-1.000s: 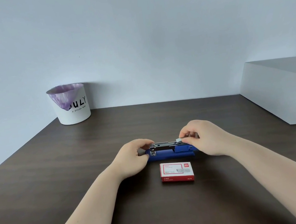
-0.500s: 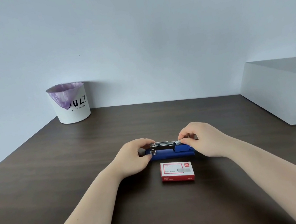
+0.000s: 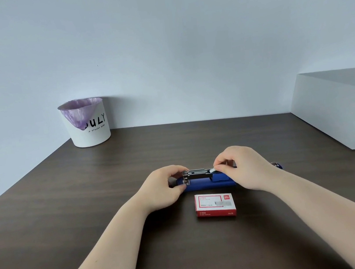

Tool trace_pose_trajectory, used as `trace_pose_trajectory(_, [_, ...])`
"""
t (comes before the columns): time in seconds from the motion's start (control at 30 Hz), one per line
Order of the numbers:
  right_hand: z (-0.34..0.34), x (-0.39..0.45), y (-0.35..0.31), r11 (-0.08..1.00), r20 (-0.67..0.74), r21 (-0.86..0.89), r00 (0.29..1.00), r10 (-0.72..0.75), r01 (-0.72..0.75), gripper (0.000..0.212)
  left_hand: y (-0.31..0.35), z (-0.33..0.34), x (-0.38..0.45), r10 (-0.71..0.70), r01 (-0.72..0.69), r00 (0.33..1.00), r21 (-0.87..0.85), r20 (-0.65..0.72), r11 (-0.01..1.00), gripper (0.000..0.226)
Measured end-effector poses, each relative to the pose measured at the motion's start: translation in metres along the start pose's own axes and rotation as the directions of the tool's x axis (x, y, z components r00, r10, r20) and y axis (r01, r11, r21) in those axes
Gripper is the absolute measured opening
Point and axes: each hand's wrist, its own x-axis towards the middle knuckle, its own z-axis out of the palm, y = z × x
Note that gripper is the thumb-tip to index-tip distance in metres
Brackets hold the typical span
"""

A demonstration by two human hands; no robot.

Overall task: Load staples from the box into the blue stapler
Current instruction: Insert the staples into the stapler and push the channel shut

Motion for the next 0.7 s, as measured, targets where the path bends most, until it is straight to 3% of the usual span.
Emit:
trace_pose_trajectory(0.3, [0.0019,-0.0012,-0.0004,0.99,-0.05,0.131,0.997,0.065,-0.058,0.017,-0.0005,0.0001,-0.0005,-0.006,0.006,1.0,-0.005,0.006,1.0,0.029])
trace_pose_trajectory(0.7, [0.0027,-0.0009,-0.0023,0.999,0.014,0.038,1.0,-0.014,0.014,0.021,0.0001,-0.0002,-0.0004,-0.009,0.01,1.0,-0.009,0.011,1.0,0.029])
